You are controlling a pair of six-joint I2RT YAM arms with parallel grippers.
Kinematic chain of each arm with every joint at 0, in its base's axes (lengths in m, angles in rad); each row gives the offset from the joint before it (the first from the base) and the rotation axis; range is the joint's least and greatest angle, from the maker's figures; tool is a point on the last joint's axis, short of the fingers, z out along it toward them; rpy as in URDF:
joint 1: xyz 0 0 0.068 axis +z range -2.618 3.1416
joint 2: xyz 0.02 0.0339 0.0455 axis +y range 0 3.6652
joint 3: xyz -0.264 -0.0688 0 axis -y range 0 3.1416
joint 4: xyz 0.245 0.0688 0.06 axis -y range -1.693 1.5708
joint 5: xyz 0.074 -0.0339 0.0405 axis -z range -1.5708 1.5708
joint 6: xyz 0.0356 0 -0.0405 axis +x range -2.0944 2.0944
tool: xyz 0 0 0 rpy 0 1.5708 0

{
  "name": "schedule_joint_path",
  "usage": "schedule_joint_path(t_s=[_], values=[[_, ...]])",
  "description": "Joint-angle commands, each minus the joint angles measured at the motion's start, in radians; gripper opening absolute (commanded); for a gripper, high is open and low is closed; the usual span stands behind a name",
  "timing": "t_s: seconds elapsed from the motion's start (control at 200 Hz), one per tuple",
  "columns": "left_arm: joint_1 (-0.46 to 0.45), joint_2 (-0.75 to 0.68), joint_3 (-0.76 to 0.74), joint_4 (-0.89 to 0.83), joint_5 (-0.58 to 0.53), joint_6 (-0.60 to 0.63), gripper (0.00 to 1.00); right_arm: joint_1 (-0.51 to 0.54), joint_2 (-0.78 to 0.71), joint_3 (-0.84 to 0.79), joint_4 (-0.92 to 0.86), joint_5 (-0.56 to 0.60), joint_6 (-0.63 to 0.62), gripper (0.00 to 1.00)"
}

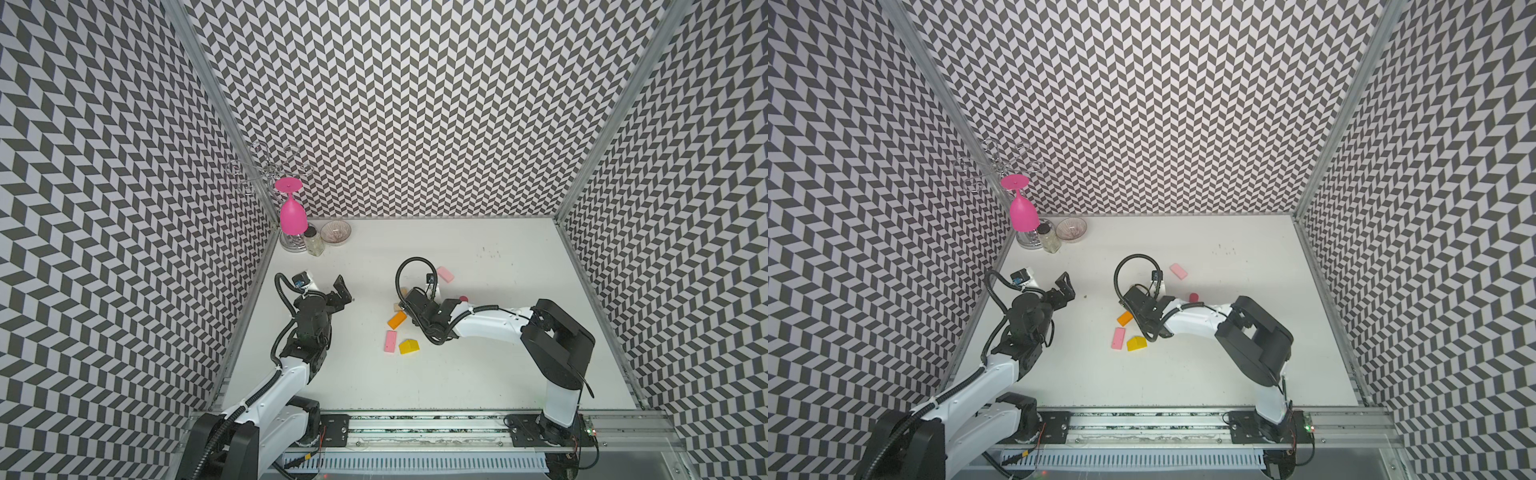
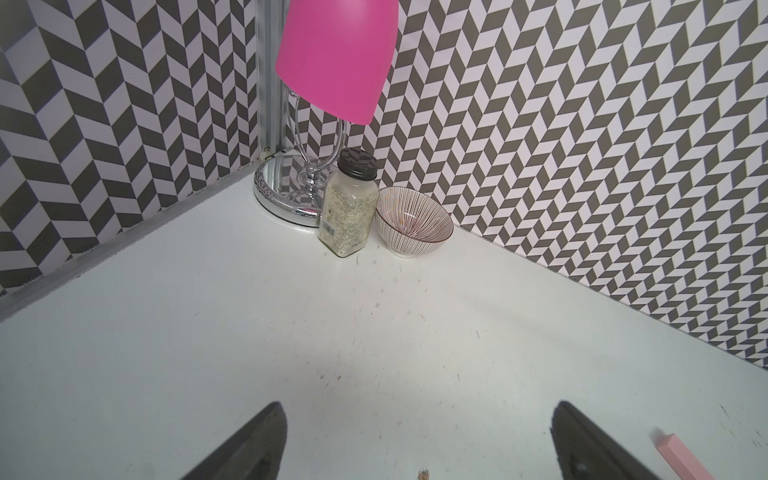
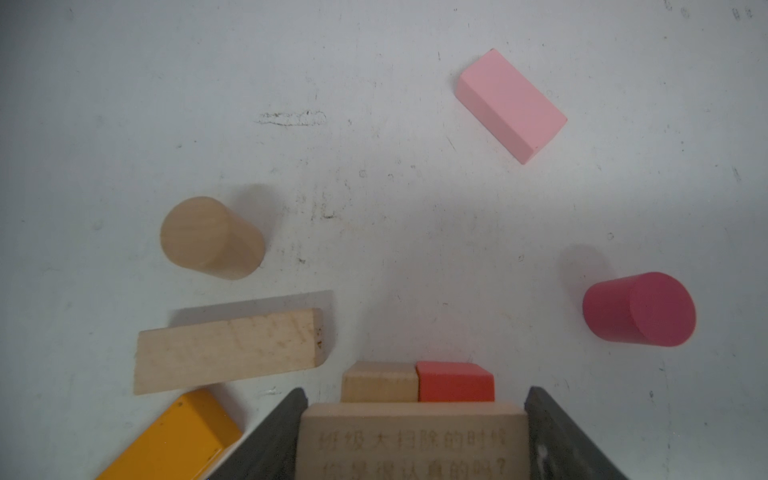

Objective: Build the wood block tower
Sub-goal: 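Hold the printed wood bar above the wood and red arches with the right gripper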

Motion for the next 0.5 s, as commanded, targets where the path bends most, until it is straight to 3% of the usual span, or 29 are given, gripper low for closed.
schedule_joint_path(t_s=[0.0, 0.3, 0.496], values=[[-0.005, -0.007, -0.011, 0.024, 0.007, -0.002, 1.0, 0.007, 0.013, -0.005, 0.001, 0.004, 0.025, 0.79], [-0.005, -0.008, -0.012, 0.024, 0.01, -0.001, 1.0, 0.006, 0.011, 0.011, -0.012, 0.012, 0.017, 0.9], [-0.005, -0.008, -0.012, 0.026, 0.01, -0.002, 1.0, 0.008, 0.001, 0.008, 0.004, 0.003, 0.01, 0.91]])
